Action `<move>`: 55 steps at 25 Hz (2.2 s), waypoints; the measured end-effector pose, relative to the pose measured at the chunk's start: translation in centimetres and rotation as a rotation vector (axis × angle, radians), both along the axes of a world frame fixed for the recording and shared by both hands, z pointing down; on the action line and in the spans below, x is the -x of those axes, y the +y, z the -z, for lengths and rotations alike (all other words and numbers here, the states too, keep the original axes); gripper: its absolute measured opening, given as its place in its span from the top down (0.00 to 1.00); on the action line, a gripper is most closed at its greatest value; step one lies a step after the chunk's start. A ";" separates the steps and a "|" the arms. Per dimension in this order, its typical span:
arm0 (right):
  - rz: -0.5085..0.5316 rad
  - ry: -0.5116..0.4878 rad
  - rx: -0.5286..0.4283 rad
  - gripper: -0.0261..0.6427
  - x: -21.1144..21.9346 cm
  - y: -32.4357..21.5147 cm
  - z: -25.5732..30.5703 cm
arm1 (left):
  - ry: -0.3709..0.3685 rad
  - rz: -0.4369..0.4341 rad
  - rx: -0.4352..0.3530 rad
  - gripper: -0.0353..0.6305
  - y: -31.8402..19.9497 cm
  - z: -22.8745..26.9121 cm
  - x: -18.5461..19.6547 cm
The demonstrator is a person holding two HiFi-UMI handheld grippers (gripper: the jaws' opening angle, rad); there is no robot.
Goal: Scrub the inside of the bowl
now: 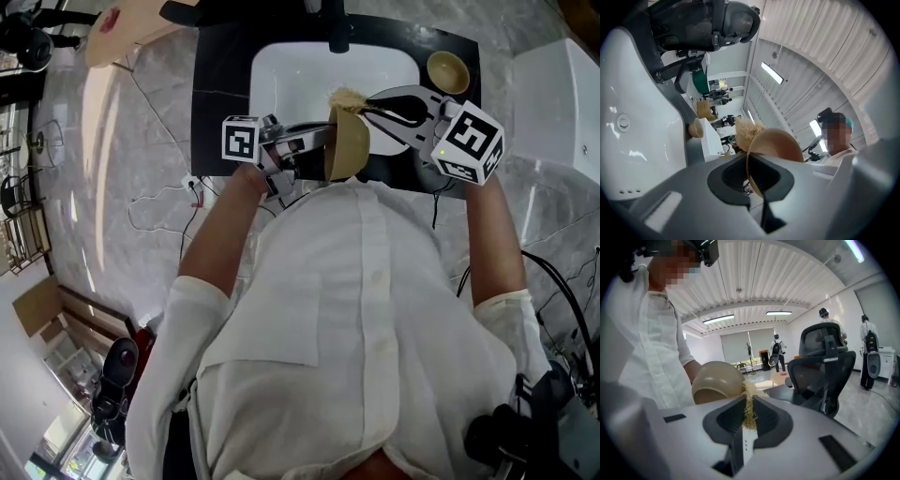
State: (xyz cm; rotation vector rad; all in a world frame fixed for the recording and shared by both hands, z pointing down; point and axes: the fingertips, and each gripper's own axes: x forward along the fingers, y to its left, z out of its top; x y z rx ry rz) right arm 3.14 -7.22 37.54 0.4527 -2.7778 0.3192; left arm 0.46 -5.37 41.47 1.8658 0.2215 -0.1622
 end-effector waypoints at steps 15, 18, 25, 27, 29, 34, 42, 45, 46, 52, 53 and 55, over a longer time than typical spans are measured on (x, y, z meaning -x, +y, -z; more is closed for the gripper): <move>0.122 -0.266 0.025 0.91 -2.9 1.3 4.7 | -0.137 0.122 0.028 0.93 -1.6 -2.5 -1.8; 0.151 -0.296 0.039 0.91 -2.5 2.3 4.8 | -0.160 0.137 0.040 0.93 -1.7 -2.8 -1.3; 0.213 -0.311 0.067 0.91 -0.5 4.4 4.6 | -0.196 0.161 0.074 0.93 -2.4 -3.5 1.1; 0.223 -0.301 0.072 0.91 -0.2 5.2 4.4 | -0.208 0.159 0.070 0.93 -2.5 -3.6 1.4; 0.223 -0.283 0.080 0.91 0.4 5.8 3.9 | -0.224 0.161 0.068 0.93 -2.7 -3.9 2.1; 0.213 -0.181 0.082 0.91 1.5 7.5 1.5 | -0.206 0.175 0.083 0.93 -3.2 -4.4 3.3; -0.028 0.026 0.135 0.91 0.1 8.1 -4.0 | -0.323 0.236 0.053 0.93 -5.2 -6.7 5.8; -0.149 0.039 0.169 0.91 0.1 7.2 -5.4 | -0.419 0.294 0.034 0.93 -7.8 -9.1 7.8; -0.185 0.044 0.180 0.90 0.2 7.2 -5.8 | -0.450 0.306 0.026 0.93 -8.5 -9.8 8.3; -0.373 0.065 0.201 0.90 0.0 7.7 -6.5 | -0.699 0.327 0.007 0.93 -11.0 -14.7 10.1; -0.407 0.067 0.200 0.91 -0.3 7.8 -6.5 | -0.745 0.324 0.000 0.93 -11.3 -15.7 10.2; -0.475 0.070 0.198 0.90 -1.0 8.0 -6.6 | -0.836 0.308 -0.021 0.93 -12.2 -17.6 9.8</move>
